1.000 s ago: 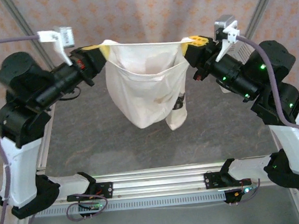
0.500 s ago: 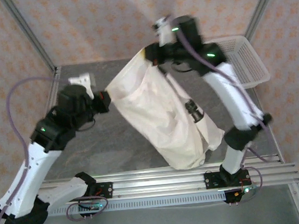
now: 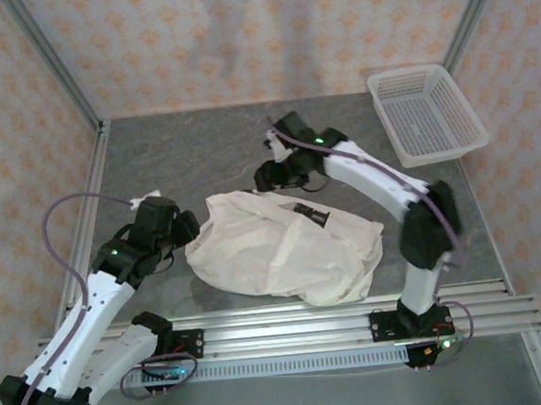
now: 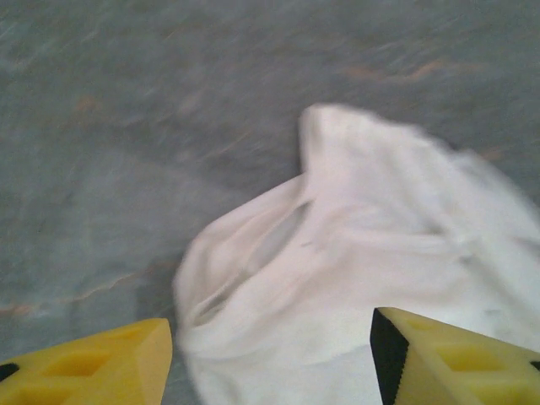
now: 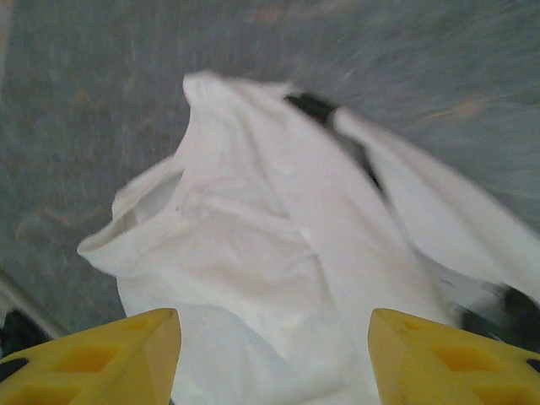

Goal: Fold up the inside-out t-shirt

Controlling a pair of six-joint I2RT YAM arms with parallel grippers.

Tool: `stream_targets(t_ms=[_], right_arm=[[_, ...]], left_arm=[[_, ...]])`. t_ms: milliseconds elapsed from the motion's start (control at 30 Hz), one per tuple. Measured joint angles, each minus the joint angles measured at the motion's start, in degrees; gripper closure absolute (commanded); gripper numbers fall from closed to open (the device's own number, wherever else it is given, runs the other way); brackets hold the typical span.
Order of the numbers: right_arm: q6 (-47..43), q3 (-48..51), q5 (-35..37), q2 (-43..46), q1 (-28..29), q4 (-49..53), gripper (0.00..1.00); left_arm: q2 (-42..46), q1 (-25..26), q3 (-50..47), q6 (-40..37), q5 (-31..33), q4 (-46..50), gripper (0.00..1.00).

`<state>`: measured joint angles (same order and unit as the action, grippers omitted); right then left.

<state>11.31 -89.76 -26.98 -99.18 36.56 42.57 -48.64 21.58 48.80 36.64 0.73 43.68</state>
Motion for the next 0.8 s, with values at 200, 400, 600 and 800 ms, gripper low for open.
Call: stream_targets(t_ms=[200, 400, 600, 800], right_arm=[[4.5, 15.0, 7.5, 11.2, 0.9, -7.3, 0.29], [3.0, 13.9, 9.6, -4.0, 3.3, -7.9, 0.4], [1.6, 6.3, 9.1, -13.1, 3.7, -7.0, 1.0], [3.4, 7.7, 3.9, -7.8, 3.6, -9.6, 1.0]], left_arm=[[-11.4, 4.9, 5.7, -5.2, -11.4, -5.2, 0.28], [-22.1, 9.9, 5.8, -6.6, -14.4, -7.2, 0.28], [-22.2, 9.9, 5.3, -6.5, -14.2, -8.4, 0.28], [-22.6, 9.9, 2.7, -4.3, -15.8, -10.0, 0.28]])
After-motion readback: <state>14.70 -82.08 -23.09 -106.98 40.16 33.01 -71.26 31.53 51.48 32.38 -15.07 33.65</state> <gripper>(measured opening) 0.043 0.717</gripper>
